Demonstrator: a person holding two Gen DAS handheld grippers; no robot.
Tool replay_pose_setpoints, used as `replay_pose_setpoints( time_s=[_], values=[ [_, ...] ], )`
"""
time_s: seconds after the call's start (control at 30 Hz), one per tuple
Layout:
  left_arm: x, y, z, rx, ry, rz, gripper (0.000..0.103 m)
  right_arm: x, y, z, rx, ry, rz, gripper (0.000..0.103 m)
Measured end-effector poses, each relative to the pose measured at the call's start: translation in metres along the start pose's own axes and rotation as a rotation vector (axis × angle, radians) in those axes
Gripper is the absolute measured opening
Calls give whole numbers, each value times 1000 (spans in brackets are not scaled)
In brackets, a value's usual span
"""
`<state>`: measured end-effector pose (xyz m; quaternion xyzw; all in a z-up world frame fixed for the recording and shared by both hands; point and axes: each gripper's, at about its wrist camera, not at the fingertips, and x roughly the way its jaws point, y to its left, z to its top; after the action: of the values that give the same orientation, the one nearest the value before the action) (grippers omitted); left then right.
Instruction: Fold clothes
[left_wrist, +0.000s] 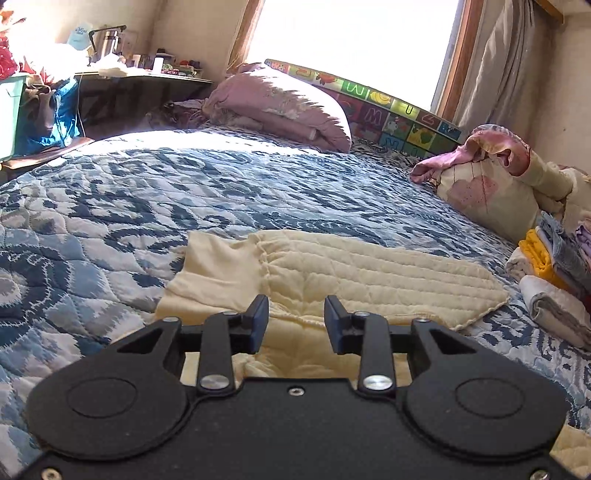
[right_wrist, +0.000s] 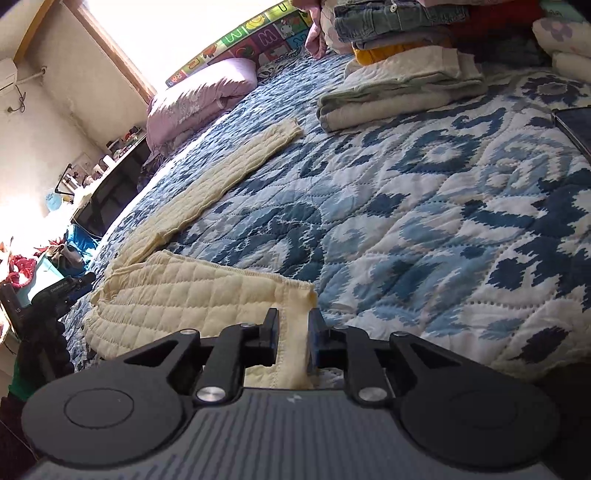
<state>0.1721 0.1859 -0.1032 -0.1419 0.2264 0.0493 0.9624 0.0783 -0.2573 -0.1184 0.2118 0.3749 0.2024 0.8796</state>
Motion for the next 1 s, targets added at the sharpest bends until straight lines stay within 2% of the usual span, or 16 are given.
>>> replay_pose_setpoints(
  time_s=[0.1,0.13,0.17,0.2,0.23,0.27,0.3,0.33,0.4,0.5,0.57,0.67,0.73,0.87,0.93,1.0],
  values=[
    [20,-9,-6,28,37,-4,32,11,26,1,-126,29,40,25],
    [31,-13,-11,49,87,2,33,17,34,1,-162,46,57,27],
    [42,-18,-16,88,160,17,39,23,42,-1,-196,53,74,27],
    [49,-25,-22,150,196,34,40,28,50,-4,-236,57,79,28],
    [49,-31,-25,221,188,51,41,34,55,-7,-270,71,60,33],
    [47,-34,-25,252,192,62,41,47,60,-12,-324,125,3,39],
    [45,-36,-24,283,196,73,42,58,64,-16,-377,172,-47,39],
    [41,-35,-24,302,195,79,46,58,66,-19,-418,181,-56,39],
    [31,-24,-24,291,190,76,50,59,71,-23,-496,199,-75,39],
    [11,-10,-21,282,184,92,50,48,72,-19,-538,219,-92,39],
    [1,0,-22,278,196,131,61,40,69,-21,-593,226,-117,40],
    [-14,19,-25,253,215,175,66,31,61,-21,-613,232,-127,43],
    [-30,28,-24,216,183,198,67,25,59,-22,-616,228,-127,43],
    [-64,34,-17,200,72,308,60,6,65,-26,-689,178,-114,44],
    [-76,34,-16,221,40,297,60,-2,70,-30,-737,153,-96,44],
    [-80,25,-22,332,26,292,60,-9,77,-35,-822,139,-82,44]
  ],
)
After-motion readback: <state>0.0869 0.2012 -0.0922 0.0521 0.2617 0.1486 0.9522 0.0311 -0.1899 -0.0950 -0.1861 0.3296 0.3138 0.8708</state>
